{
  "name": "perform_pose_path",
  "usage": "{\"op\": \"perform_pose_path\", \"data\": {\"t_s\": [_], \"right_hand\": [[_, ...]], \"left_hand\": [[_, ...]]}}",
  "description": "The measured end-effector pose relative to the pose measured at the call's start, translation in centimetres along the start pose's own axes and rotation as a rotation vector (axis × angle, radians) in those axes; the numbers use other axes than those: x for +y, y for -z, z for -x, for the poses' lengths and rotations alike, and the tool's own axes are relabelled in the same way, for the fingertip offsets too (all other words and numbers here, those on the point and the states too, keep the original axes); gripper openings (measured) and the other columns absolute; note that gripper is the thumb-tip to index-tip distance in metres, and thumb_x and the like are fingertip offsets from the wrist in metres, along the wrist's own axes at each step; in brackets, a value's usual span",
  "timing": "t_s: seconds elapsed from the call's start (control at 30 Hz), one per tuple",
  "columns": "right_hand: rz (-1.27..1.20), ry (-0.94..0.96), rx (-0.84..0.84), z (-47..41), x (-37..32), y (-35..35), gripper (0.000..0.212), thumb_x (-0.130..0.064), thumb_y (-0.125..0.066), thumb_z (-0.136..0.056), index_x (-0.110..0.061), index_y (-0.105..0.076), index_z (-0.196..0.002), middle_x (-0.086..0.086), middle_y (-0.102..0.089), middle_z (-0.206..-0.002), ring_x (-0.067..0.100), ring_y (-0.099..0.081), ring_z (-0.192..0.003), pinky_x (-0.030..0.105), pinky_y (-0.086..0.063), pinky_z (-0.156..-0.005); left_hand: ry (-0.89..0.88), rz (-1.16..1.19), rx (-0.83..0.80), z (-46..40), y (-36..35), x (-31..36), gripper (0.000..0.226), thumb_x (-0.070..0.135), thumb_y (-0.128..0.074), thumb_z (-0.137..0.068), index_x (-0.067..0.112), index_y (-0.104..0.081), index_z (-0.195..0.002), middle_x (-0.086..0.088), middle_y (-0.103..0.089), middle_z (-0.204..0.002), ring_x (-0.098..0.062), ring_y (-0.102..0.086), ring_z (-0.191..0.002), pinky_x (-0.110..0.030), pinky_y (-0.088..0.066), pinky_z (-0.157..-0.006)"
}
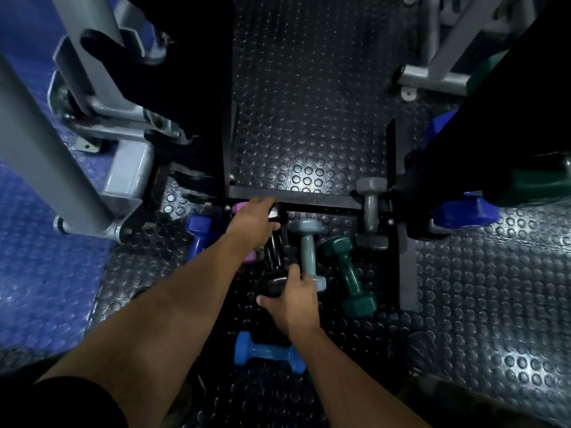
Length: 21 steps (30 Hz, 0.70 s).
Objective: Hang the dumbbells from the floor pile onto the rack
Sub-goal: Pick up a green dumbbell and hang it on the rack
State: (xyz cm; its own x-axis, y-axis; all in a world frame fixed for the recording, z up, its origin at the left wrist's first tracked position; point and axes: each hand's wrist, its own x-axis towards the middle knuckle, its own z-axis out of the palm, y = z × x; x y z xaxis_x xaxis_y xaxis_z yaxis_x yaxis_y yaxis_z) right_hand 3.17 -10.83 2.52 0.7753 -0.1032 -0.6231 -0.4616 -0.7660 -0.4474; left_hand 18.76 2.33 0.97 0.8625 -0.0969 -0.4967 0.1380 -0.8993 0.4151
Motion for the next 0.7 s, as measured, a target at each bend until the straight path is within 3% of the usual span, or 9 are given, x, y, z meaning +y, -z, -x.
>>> {"op": "perform_pose_path", "data": {"t_s": [0.17, 0.27, 0.47, 0.6, 0.7], "right_hand": [[0.049, 0.122, -0.018, 2.8, 2.4, 0.0, 0.081, -0.045, -0.09, -0.074, -0.03, -0.043, -0.138, -0.001, -0.045, -0.137, 0.023, -0.042, -0.129, 0.04, -0.049, -0.107], [0.168, 0.216, -0.062, 4.2, 4.6, 0.7, 0.079, -0.039, -0.09, -0.074, -0.03, -0.043, -0.138, -0.004, -0.043, -0.141, 0.022, -0.041, -0.128, 0.04, -0.048, -0.109], [0.397, 0.335, -0.18, 5.2, 7.6, 2.1, 0.086, -0.027, -0.084, -0.08, -0.029, -0.035, -0.151, -0.004, -0.029, -0.156, 0.024, -0.029, -0.142, 0.039, -0.042, -0.117], [0.489, 0.378, -0.216, 4.0, 7.8, 2.9, 0.086, -0.009, -0.08, -0.08, -0.026, -0.035, -0.151, -0.001, -0.027, -0.159, 0.029, -0.028, -0.144, 0.04, -0.047, -0.113], [0.556, 0.409, -0.241, 2.8, 7.9, 3.1, 0.089, -0.007, -0.082, -0.078, -0.026, -0.035, -0.151, 0.001, -0.026, -0.161, 0.031, -0.028, -0.144, 0.043, -0.05, -0.111]], "left_hand": [[0.086, 0.048, 0.164, 7.3, -0.2, -1.1, 0.059, 0.035, -0.075, -0.092, 0.03, -0.044, -0.142, -0.011, -0.055, -0.128, -0.037, -0.061, -0.112, -0.052, -0.057, -0.09], [0.187, 0.054, 0.173, 11.9, -1.3, -1.3, 0.048, 0.038, -0.072, -0.094, 0.024, -0.043, -0.129, -0.01, -0.052, -0.118, -0.037, -0.059, -0.109, -0.051, -0.057, -0.084], [0.292, 0.145, 0.162, 16.8, -5.8, -2.5, 0.051, 0.035, -0.073, -0.094, 0.012, -0.039, -0.123, -0.016, -0.05, -0.12, -0.037, -0.061, -0.102, -0.051, -0.056, -0.085], [0.418, 0.297, 0.114, 17.4, -8.2, -3.2, 0.055, 0.03, -0.075, -0.093, 0.006, -0.036, -0.122, -0.023, -0.049, -0.124, -0.045, -0.062, -0.103, -0.053, -0.056, -0.088], [0.511, 0.392, 0.067, 17.4, -9.2, -3.5, 0.054, 0.029, -0.073, -0.096, 0.006, -0.034, -0.125, -0.023, -0.046, -0.131, -0.042, -0.059, -0.108, -0.047, -0.053, -0.092]]}}
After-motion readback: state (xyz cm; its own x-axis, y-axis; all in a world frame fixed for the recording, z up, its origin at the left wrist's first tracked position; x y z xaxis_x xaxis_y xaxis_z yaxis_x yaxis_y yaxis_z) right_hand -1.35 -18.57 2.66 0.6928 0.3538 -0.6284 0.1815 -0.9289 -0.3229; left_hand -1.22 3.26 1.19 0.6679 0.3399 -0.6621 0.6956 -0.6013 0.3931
